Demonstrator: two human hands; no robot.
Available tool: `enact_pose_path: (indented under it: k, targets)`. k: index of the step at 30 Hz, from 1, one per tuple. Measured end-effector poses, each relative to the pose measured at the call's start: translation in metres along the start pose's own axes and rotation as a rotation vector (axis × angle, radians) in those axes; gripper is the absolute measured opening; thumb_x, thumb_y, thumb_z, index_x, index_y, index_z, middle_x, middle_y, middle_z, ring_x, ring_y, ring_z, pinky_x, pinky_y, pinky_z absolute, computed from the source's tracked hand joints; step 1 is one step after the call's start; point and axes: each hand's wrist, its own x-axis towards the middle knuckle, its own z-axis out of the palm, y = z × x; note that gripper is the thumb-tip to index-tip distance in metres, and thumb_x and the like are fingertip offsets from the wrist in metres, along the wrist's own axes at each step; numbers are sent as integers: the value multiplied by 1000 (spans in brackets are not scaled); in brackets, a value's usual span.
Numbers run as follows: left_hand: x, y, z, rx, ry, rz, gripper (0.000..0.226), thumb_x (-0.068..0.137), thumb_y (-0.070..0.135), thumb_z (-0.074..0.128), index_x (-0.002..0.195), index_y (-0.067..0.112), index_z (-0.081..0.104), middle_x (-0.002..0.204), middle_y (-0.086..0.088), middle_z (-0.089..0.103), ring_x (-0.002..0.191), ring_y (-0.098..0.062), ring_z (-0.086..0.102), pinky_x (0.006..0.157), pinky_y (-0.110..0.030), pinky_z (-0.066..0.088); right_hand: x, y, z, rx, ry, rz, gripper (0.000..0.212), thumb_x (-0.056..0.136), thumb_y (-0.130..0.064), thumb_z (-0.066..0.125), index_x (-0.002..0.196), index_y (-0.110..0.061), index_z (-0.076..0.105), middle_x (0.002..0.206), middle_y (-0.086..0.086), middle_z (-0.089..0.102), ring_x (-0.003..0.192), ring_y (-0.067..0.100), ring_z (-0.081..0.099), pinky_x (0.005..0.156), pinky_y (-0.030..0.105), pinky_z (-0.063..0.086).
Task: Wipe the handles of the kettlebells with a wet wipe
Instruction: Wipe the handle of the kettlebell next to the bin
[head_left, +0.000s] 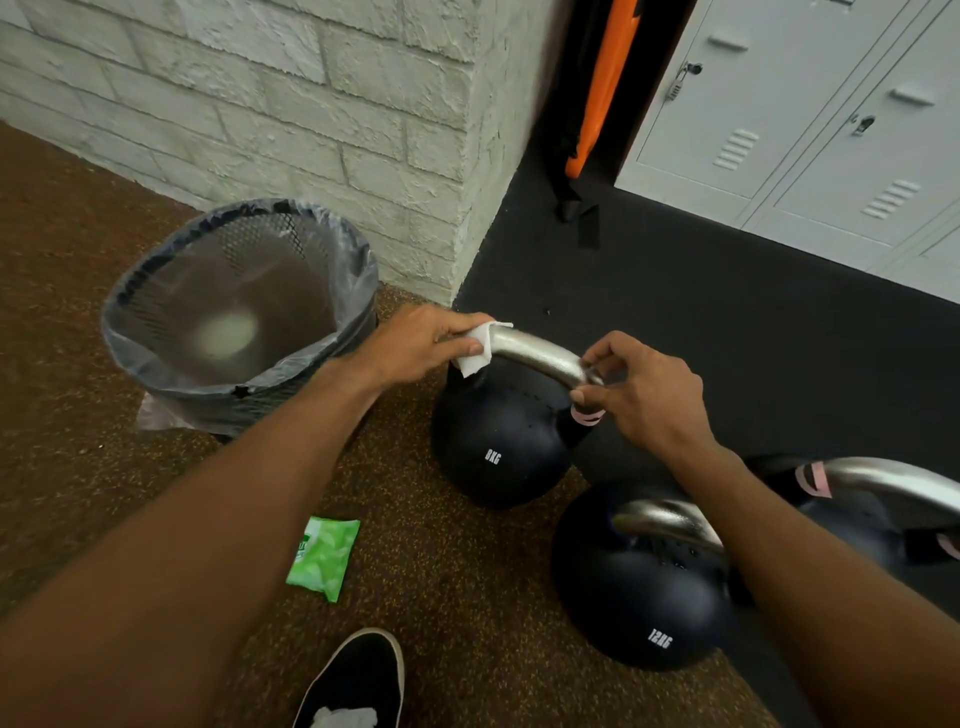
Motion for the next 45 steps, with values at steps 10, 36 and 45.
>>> enact_pose_path:
  k: [10,36,45]
  targets:
    - [21,24,-14,-93,-167,-32,26,103,32,51,121,28,70,72,13,63,61,1,53,61,-21,37,0,1,2,11,18,10,29,73,-40,81,94,-34,62,90,-19,66,87,5,60,65,24,39]
    - [29,50,-21,346,-167,150,29,102,32,48,109,23,75,59,13,50,56,-5,47,56,-29,33,-6,-2,0,1,17,6,20,79,-36,77,93,-35,63,90,-16,65,82,7,58,70,30,40]
    - [15,53,12,557,117,390,46,96,48,32,129,39,63,116,13,73,102,-13,68,88,-42,41,-6,-2,2,9,41,22,20,78,-36,78,91,-35,63,90,-16,66,83,7,58,71,30,39]
